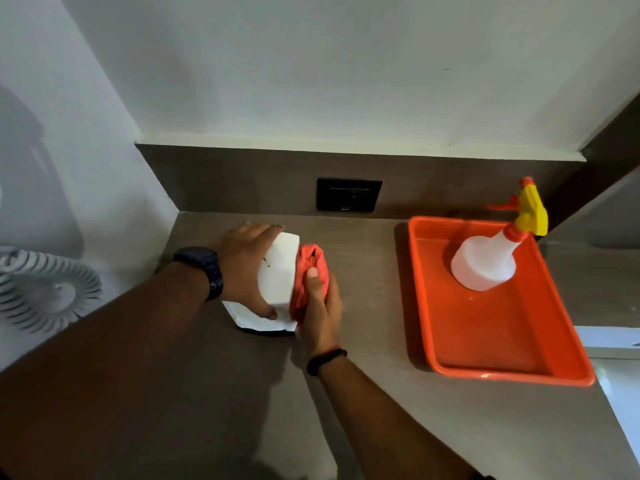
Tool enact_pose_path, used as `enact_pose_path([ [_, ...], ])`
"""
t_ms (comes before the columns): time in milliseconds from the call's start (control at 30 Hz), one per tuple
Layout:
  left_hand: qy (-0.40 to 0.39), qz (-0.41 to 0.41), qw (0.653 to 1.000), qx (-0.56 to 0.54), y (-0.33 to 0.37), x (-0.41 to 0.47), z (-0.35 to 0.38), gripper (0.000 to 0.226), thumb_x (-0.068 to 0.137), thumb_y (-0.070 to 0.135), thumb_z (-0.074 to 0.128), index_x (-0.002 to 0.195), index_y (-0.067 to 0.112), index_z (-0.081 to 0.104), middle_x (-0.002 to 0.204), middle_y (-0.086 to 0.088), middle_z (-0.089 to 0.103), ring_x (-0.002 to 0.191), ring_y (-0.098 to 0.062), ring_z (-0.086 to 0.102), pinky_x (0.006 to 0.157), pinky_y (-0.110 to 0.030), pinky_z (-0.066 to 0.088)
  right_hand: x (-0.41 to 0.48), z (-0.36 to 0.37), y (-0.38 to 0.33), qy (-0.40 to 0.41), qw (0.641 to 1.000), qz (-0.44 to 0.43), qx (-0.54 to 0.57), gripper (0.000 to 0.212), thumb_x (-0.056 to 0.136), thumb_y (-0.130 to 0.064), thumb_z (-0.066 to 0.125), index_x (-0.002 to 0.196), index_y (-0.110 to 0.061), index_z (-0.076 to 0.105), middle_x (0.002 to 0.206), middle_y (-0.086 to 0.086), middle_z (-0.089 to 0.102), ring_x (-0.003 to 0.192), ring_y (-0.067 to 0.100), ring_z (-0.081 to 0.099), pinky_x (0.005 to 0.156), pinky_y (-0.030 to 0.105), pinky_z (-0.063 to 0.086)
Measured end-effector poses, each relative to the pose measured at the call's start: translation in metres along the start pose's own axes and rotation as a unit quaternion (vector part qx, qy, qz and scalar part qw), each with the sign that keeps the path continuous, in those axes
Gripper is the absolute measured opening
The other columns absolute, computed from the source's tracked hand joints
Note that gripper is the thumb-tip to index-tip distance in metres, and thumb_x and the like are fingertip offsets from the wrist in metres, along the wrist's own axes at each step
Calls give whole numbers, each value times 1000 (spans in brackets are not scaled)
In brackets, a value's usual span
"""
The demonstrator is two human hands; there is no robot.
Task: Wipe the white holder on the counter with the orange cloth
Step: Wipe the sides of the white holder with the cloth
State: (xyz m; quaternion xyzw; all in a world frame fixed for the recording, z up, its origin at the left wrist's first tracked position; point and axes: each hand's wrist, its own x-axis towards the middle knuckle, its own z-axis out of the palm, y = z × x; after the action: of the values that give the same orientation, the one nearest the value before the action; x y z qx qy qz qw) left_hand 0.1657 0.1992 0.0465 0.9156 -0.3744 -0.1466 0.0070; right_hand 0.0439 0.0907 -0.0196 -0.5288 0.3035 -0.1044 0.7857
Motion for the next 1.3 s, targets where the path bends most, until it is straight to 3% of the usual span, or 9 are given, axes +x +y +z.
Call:
enact_pose_path([
  [133,34,16,999,-16,-5,2,3,132,24,82,67,136,28,24,138,1,45,122,-23,43,100,-40,39,20,21,-21,28,996,-55,-57,44,85,-53,59,123,-32,64,130,-2,68,121,12,61,108,39,47],
  [267,21,2,1000,2,-6,2,5,144,22,86,61,143,24,13,149,-4,35,133,-27,32,107,-41,30,25,20,-17,63,996,24,-53,41,93,-39,57,130,-22,62,131,0,67,124,18,60,111,42,44],
  [367,15,0,1000,-9,-4,2,5,144,23,87,61,143,26,11,150,-4,33,134,-27,31,110,-42,28,0,18,-5,89,994,32,-49,35,90,-47,58,123,-37,60,121,-10,63,121,19,60,108,41,46],
  [500,24,8,999,-25,-3,2,2,136,25,83,65,140,25,21,143,-1,42,127,-24,40,106,-41,36,7,28,-19,77,995,-38,-58,14,87,-46,61,101,-46,62,121,-3,69,113,16,64,103,41,51],
  [733,12,4,1000,-3,-2,1,1,143,26,84,66,144,23,14,150,-4,34,133,-27,33,109,-44,33,21,25,-13,111,991,47,-52,28,91,-43,57,115,-31,65,108,-7,67,105,16,61,98,35,46],
  [900,22,18,1000,-12,-2,1,2,135,30,80,73,141,25,19,145,-1,39,129,-24,37,107,-41,34,0,27,-9,126,991,8,-32,7,86,-45,63,81,-49,64,96,-21,66,97,5,64,82,24,48],
  [1033,31,24,999,-18,-4,2,1,133,28,80,71,140,25,26,140,0,44,123,-22,42,103,-39,37,24,34,-34,75,995,-40,-55,6,89,-39,61,85,-42,65,103,-8,69,103,14,66,96,34,51],
  [1167,8,7,1000,-4,-2,1,1,142,30,81,72,145,21,14,151,-4,31,134,-26,30,110,-42,29,22,26,-19,105,991,56,-65,28,92,-41,56,113,-26,66,121,3,69,112,23,62,105,44,47],
  [1300,2,6,1000,-13,0,1,-2,141,31,84,69,144,21,15,151,-4,31,135,-25,31,111,-40,29,-12,25,-1,134,989,56,-21,36,88,-48,59,120,-33,64,121,-3,68,114,20,64,97,37,50],
])
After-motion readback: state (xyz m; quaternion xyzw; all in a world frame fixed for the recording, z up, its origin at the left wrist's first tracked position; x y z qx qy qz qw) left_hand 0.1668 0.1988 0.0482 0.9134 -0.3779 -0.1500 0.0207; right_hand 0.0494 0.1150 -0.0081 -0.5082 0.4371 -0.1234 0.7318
